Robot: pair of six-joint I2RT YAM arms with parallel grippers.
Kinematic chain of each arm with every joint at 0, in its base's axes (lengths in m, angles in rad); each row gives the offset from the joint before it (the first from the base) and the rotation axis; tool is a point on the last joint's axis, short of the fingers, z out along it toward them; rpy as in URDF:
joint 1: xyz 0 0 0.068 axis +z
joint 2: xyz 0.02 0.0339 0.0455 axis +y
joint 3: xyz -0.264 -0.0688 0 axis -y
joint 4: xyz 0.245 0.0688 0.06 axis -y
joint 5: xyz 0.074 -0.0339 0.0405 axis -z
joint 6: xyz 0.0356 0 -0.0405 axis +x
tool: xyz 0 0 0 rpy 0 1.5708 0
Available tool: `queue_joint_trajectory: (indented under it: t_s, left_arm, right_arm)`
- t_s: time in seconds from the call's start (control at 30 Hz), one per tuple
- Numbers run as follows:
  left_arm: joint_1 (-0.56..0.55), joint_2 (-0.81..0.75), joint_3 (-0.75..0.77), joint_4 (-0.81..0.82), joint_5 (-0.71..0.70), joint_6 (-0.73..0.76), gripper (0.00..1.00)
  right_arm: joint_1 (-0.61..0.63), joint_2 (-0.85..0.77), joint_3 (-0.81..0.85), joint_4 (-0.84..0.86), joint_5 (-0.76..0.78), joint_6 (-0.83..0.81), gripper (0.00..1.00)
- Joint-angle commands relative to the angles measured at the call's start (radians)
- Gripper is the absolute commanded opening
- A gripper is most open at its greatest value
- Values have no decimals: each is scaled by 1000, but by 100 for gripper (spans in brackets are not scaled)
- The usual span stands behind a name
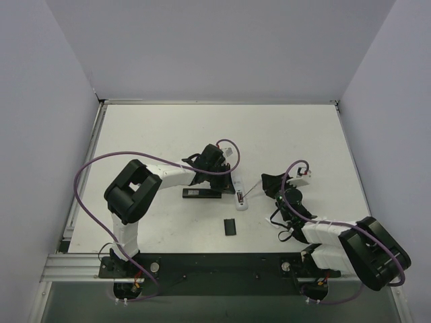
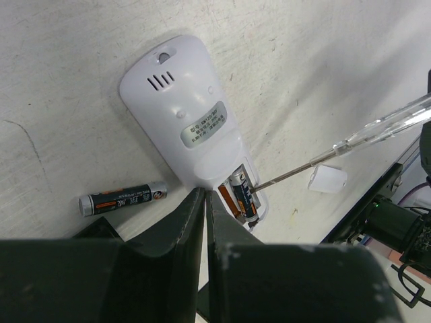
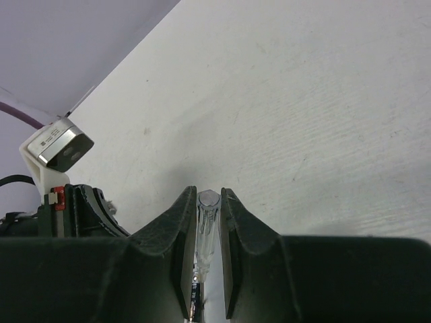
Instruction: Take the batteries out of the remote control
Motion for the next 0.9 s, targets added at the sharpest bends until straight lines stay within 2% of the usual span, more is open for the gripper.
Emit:
queue_joint_trajectory:
  t_s: [0.0, 0.3, 0.67, 0.87]
  left_arm:
    - [-26, 30, -19, 57, 13, -8, 17]
    - [-31, 33, -22, 60, 13, -8, 17]
    - [-26, 21, 12, 43, 18, 3, 17]
    - [-20, 15, 127, -21, 25, 38, 24]
  right_arm:
    - [2, 44, -32, -56, 19, 70, 0]
    - [3, 131, 3, -39, 43, 173, 0]
    - [3, 32, 52, -154, 40, 104, 0]
    - [5, -77, 103, -240, -13, 1, 0]
